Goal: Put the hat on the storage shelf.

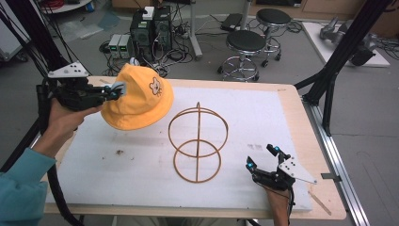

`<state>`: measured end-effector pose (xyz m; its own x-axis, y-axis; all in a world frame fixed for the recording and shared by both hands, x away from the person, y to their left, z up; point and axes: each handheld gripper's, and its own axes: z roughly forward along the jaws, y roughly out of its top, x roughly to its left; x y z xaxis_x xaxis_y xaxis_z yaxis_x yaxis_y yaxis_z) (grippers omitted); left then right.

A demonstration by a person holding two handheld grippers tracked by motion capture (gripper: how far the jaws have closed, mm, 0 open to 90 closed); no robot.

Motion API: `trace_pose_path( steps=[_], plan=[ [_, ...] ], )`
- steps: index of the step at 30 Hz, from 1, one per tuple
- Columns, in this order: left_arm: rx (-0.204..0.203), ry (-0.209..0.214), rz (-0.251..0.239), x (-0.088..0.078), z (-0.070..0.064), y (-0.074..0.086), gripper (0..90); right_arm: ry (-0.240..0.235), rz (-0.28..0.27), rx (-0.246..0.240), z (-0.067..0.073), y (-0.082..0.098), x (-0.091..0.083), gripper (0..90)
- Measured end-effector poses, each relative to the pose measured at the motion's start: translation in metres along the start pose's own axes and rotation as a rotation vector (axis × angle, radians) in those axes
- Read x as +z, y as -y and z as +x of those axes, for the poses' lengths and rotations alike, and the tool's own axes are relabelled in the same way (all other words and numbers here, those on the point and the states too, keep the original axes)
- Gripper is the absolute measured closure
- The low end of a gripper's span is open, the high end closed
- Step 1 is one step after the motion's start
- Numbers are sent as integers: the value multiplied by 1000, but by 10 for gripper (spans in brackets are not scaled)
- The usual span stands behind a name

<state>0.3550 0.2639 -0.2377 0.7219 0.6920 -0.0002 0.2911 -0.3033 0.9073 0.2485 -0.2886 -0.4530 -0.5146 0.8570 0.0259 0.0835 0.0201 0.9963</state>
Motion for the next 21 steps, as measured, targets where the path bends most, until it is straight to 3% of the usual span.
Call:
trace_pose_path(
  steps=[12, 19, 20, 21],
  plan=[
    [23, 52, -56, -19, -12, -35, 838, -1, -3, -2, 0, 0, 0, 104],
    [44, 144, -85, -24, -27, -61, 838, 0, -3, -2, 0, 0, 0, 104],
    [51, 176, -93, -23, -34, -68, 838, 1, -4, -2, 0, 0, 0, 104],
    [51, 176, -93, -23, -34, -68, 837, 1, -4, -1, 0, 0, 0, 104]
  ],
)
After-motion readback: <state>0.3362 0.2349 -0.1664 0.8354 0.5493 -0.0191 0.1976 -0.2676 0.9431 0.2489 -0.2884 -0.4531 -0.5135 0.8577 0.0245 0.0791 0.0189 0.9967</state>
